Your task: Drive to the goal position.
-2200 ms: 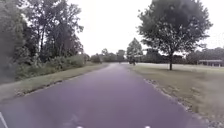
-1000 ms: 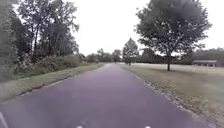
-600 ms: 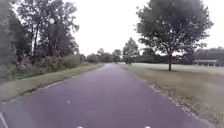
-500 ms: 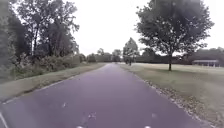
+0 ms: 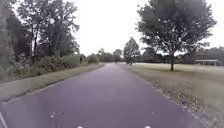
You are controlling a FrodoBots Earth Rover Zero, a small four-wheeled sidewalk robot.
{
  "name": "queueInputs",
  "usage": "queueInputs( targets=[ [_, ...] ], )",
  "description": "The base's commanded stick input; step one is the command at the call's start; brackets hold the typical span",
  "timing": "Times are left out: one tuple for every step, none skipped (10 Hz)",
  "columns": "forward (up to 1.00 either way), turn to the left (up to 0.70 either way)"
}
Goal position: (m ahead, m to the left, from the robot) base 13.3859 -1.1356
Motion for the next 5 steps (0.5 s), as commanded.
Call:
queueInputs(
  targets=[
    [0.70,0.00],
    [0.70,0.00],
    [0.70,0.00],
    [0.70,0.00],
    [0.70,0.00]
  ],
)
